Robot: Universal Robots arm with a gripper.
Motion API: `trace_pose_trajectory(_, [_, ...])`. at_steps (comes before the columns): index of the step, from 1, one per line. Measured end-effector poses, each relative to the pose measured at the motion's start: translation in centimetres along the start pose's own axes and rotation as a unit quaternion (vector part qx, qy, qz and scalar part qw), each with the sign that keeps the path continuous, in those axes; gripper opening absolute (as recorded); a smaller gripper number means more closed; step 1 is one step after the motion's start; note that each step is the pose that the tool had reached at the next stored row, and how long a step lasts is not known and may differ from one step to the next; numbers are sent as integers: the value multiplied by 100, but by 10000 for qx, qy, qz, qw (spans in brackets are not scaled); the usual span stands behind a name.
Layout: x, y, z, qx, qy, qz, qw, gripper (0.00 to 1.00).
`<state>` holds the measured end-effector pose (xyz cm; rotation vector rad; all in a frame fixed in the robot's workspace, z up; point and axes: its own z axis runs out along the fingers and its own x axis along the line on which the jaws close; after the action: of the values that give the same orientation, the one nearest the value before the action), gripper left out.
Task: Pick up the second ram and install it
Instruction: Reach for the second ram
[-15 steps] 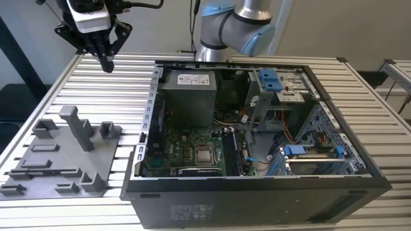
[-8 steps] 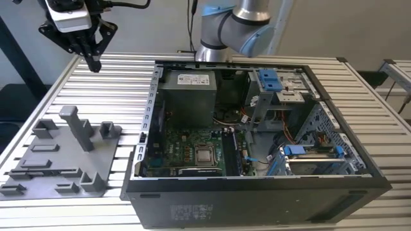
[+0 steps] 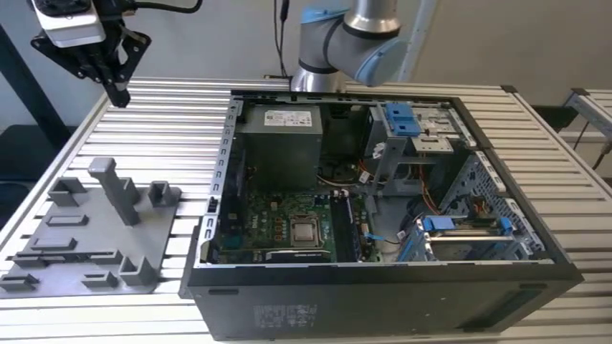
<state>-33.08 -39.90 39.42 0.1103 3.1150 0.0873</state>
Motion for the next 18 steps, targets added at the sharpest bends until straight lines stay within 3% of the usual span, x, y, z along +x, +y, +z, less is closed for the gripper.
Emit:
trace_pose_trajectory(13, [318,-23,-7,-3,0,0,10000,11])
trace_pose_trajectory(18, [478,-35,-11,-5,0,0,10000,11])
